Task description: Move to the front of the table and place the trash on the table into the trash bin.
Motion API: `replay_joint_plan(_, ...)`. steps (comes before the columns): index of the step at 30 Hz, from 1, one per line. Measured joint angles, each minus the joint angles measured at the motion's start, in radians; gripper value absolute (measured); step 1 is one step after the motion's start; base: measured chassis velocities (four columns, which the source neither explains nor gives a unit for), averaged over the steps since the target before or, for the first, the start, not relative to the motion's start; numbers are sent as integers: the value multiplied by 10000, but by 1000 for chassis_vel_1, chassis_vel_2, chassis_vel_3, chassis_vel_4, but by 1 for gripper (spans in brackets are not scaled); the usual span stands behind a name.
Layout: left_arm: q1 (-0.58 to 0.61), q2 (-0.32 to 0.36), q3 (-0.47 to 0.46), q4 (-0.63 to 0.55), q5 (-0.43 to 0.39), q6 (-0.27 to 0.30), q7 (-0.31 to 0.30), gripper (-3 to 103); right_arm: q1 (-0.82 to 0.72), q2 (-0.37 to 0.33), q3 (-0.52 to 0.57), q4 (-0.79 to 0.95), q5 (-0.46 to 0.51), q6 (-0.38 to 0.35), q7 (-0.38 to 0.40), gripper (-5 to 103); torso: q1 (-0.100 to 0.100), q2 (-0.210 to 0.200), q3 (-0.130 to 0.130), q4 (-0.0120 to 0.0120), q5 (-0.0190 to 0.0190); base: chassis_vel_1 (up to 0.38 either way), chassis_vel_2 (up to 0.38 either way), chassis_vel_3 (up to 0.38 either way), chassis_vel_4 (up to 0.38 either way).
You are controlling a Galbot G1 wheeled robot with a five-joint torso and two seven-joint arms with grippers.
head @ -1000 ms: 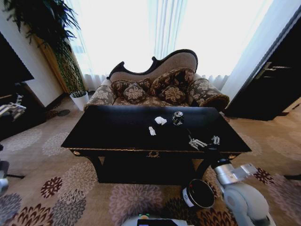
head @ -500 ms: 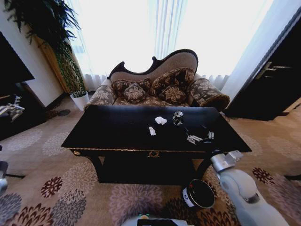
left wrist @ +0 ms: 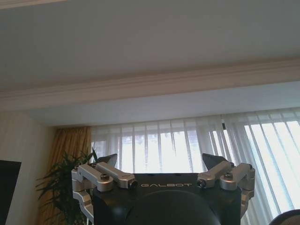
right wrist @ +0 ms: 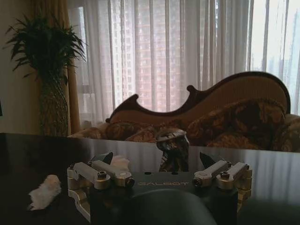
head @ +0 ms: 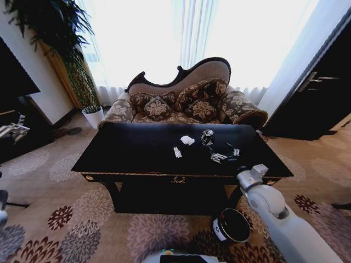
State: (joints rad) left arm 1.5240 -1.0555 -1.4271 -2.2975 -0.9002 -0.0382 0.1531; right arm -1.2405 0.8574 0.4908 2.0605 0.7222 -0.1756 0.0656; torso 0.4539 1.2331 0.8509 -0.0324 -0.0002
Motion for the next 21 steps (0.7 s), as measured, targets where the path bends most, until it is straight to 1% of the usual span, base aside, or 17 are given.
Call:
replay_joint_plan(3, 7, -56, 91, -48, 35, 45, -9, 100, 692, -259, -437, -746, 227, -3, 40, 100, 0, -1, 0, 0, 0, 0, 0, 0, 0)
replay_joint_plan(7, -7, -102, 203, -29, 149, 72, -17, 100, 1223, -415, -798, -1190, 503, -24, 39, 100, 1, 0, 1, -2, 1, 0, 0, 0, 0)
replay_joint_plan(17, -1, -10, 177, 71, 198, 169, -83, 100, 2356, -490, -1852, -2010, 585, -48, -56, 100, 1, 0, 0, -1, 0, 0, 0, 0, 0)
replay_joint_plan(21, 25, -14, 175, 118, 234, 169, -90, 100, 2728, -550, -2226, -2317, 850, -70, -25, 100, 1, 0, 0, 0, 1, 0, 0, 0, 0)
